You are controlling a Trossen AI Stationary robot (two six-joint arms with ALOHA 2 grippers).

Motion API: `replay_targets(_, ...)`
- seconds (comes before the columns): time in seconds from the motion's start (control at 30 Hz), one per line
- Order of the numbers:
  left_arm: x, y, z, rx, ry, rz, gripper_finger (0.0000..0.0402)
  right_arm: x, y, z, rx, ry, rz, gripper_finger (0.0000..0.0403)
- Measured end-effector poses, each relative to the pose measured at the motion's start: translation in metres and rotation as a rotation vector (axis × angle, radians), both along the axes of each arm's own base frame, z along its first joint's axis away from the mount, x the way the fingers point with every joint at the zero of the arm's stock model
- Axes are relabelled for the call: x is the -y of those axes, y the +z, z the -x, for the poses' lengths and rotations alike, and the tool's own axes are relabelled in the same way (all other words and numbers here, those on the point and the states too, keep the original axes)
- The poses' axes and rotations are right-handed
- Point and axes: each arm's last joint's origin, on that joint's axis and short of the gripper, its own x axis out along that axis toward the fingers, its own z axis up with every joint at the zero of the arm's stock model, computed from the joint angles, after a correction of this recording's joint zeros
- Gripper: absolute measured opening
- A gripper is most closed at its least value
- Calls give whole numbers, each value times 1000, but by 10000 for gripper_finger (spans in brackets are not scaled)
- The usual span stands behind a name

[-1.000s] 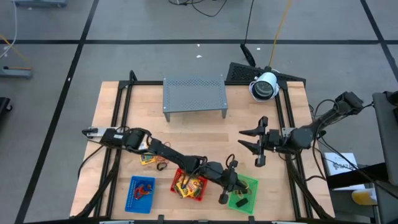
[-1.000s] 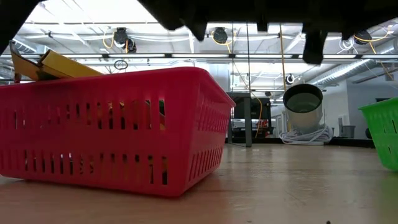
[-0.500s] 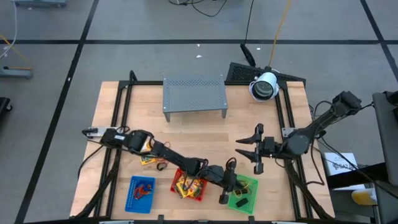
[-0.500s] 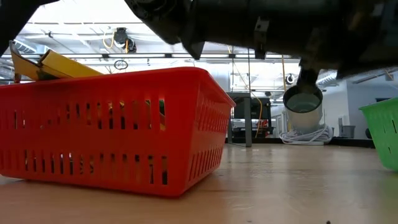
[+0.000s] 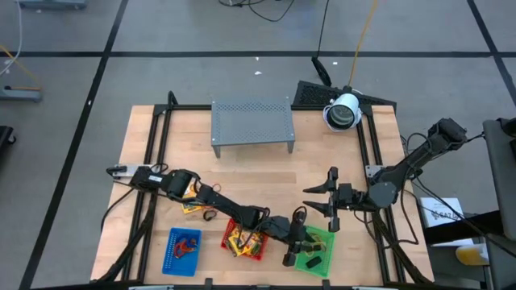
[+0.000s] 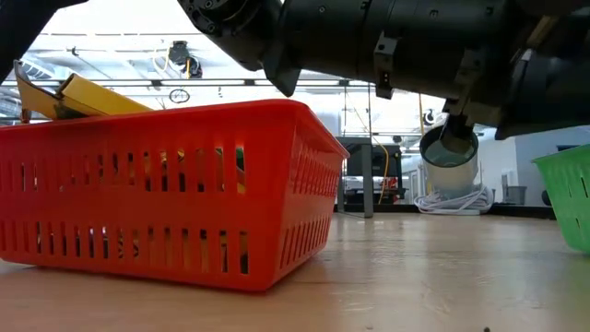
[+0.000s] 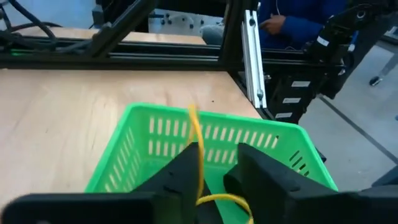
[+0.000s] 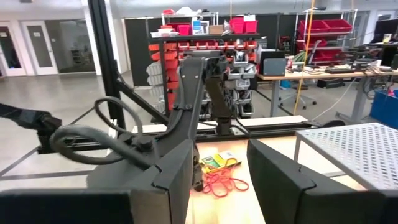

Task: Pick & Place Office Desk Supplies
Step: Put the yellow rubber band into the green basket

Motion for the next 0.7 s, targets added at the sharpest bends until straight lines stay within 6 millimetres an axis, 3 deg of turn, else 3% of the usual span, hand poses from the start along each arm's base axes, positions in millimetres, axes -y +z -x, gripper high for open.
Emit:
replay_targets(0.33,0,4,-1,41,-9,-21,213,-8,0,6,0,44,3,141)
replay_targets(0.7,7,1,3,74,-36,-241,225,-9,0,7,-1,48,4,141)
